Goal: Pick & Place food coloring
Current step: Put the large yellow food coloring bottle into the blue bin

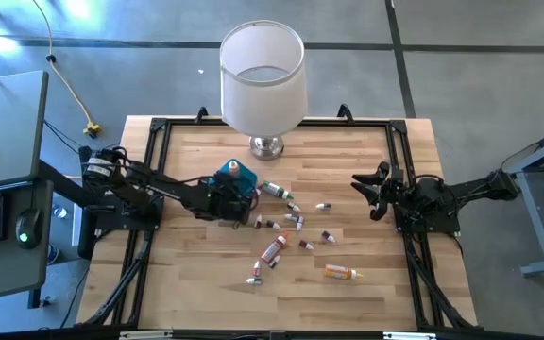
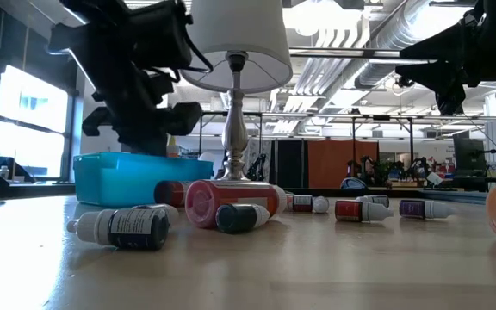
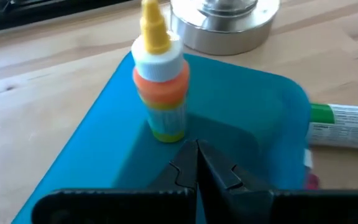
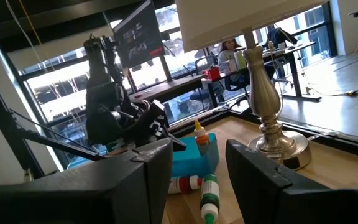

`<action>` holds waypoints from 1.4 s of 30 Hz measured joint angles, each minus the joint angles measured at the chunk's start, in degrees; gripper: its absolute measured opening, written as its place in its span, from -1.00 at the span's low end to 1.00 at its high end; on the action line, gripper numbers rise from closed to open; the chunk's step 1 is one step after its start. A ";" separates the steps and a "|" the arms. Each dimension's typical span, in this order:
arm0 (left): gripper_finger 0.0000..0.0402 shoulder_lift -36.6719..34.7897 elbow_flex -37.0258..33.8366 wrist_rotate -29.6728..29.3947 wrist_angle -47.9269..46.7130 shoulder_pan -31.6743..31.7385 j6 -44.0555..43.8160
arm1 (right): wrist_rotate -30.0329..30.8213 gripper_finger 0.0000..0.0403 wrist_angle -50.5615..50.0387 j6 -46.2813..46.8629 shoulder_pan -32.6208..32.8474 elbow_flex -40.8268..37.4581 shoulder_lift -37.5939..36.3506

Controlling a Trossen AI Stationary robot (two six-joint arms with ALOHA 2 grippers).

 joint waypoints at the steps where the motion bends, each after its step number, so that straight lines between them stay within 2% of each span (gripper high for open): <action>1: -1.00 0.00 -0.41 0.33 0.49 0.58 -0.02 | 0.02 -0.28 0.00 -0.03 0.00 0.00 0.00; 12: -1.00 0.83 -1.22 2.63 6.73 5.38 4.86 | 0.17 -0.28 0.02 -0.15 0.00 0.00 0.02; 19: -1.00 1.58 -1.18 3.42 6.96 7.54 6.08 | 0.24 -0.28 0.02 -0.17 0.00 0.00 0.02; 34: -1.00 2.12 -1.20 0.83 6.73 7.54 6.08 | 0.45 -0.28 0.03 -0.81 0.01 0.00 0.00; 42: -1.00 1.96 -0.86 4.62 6.35 5.60 6.07 | -0.66 -0.28 -0.32 -0.53 -0.01 -0.01 0.01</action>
